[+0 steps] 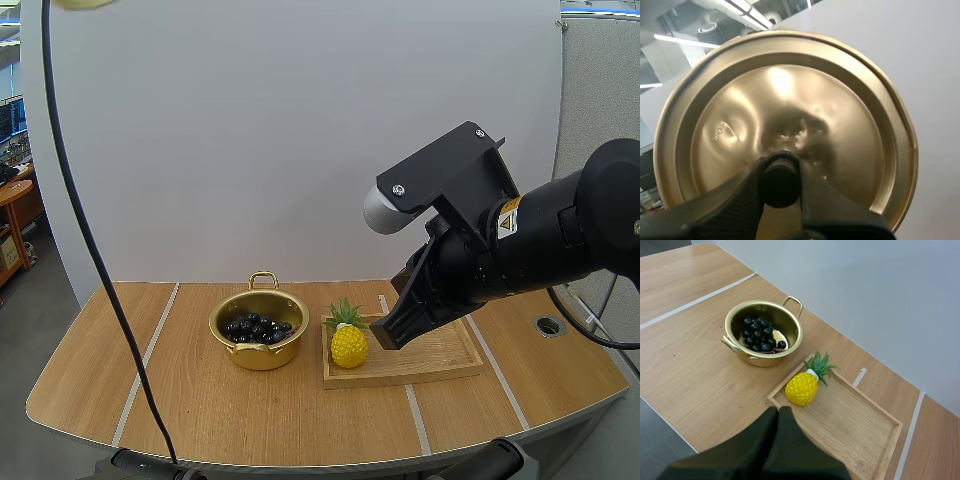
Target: Open the pot, put the grape inside, and close it
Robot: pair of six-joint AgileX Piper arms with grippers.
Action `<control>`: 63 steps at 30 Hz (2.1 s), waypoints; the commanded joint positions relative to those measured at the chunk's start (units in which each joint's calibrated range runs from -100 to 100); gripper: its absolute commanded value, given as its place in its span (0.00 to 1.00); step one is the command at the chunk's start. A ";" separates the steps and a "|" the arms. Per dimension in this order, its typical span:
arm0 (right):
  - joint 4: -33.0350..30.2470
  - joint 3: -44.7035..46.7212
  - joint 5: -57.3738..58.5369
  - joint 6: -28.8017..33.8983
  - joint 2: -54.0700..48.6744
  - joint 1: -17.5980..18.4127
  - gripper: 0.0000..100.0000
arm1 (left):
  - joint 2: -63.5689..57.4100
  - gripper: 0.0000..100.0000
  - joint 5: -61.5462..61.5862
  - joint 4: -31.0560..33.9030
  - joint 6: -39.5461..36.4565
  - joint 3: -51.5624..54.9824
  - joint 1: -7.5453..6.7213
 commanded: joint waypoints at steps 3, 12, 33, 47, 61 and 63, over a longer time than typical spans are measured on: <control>-0.38 -0.24 0.00 0.12 -0.51 -0.26 0.00 | 0.76 0.00 11.06 -7.24 2.79 -0.17 -0.11; -0.38 -0.24 0.00 0.12 -0.51 -0.26 0.00 | 6.33 0.00 11.06 -19.04 11.90 4.59 -0.11; -0.62 -0.24 0.00 0.12 -0.51 -1.27 0.00 | 20.80 0.00 11.06 -25.46 26.16 28.54 -0.11; -0.62 -0.24 0.00 0.12 -0.51 -1.27 0.00 | 31.20 0.00 11.06 -26.81 32.19 42.54 -0.11; -0.36 5.82 0.00 1.10 -3.48 -1.27 0.00 | 36.72 0.00 11.06 -27.95 33.21 42.82 -0.11; -0.36 8.09 0.00 1.10 -4.98 -1.27 0.00 | 36.72 0.00 11.06 -27.95 33.51 42.82 -0.11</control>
